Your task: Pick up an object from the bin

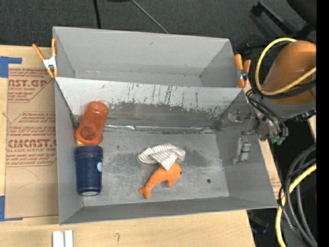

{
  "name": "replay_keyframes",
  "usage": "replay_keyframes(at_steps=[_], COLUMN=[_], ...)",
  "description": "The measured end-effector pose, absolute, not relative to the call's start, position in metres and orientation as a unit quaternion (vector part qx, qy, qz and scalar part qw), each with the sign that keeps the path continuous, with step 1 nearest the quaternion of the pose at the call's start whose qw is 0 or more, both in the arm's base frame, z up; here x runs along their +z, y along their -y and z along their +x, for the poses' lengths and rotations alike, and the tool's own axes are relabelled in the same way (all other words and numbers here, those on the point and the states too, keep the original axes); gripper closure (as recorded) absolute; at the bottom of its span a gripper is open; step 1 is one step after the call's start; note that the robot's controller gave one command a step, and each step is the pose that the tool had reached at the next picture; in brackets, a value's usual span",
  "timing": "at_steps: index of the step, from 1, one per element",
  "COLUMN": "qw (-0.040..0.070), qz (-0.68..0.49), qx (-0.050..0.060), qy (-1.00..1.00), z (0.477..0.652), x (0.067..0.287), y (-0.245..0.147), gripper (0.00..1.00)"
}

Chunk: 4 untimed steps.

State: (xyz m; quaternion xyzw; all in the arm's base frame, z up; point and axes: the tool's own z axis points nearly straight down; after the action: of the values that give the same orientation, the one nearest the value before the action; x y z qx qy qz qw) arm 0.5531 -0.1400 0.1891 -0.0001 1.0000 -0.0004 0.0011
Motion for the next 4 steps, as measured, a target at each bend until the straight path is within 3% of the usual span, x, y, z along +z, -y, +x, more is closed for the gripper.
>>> replay_keyframes(at_steps=[1, 2, 3, 4], qw=[0.004, -0.002, 0.001, 0.001], qz=[0.027, -0.074, -0.079, -0.110], qx=[0.000, 0.001, 0.000, 0.000], qy=[-1.000, -0.997, -0.997, -0.994], z=[0.577, 0.569, 0.565, 0.548], x=[0.110, 0.103, 0.105, 0.080], y=[0.090, 0.066, 0.030, 0.005], gripper=[0.00, 0.00, 0.00, 0.00])
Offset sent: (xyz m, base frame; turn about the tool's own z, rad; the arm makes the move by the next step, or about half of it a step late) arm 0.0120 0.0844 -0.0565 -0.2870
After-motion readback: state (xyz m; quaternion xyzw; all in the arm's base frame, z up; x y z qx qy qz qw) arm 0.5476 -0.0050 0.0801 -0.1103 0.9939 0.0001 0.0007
